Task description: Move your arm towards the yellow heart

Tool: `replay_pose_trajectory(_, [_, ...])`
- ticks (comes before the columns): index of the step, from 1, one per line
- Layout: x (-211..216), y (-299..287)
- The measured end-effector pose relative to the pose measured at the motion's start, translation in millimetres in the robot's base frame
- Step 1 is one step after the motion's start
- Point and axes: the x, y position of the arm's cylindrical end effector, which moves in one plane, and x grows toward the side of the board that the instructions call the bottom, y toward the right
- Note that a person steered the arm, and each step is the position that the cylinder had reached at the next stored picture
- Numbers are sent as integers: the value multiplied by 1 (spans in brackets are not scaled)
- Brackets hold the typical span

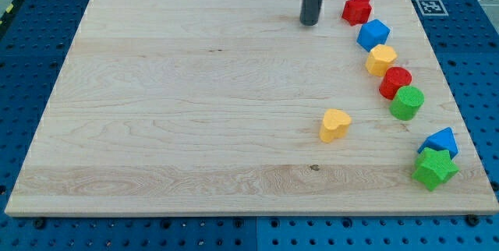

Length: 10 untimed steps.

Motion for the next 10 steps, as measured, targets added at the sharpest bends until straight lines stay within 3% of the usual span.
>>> replay_pose_trajectory(2, [93,-74])
replay_pose_trajectory(5, [232,-85])
replay_pose_trajectory(6, [232,-63])
replay_pose_trajectory(7, [264,-7])
replay_pose_trajectory(8, [265,37])
replay_pose_trajectory(10, [231,61])
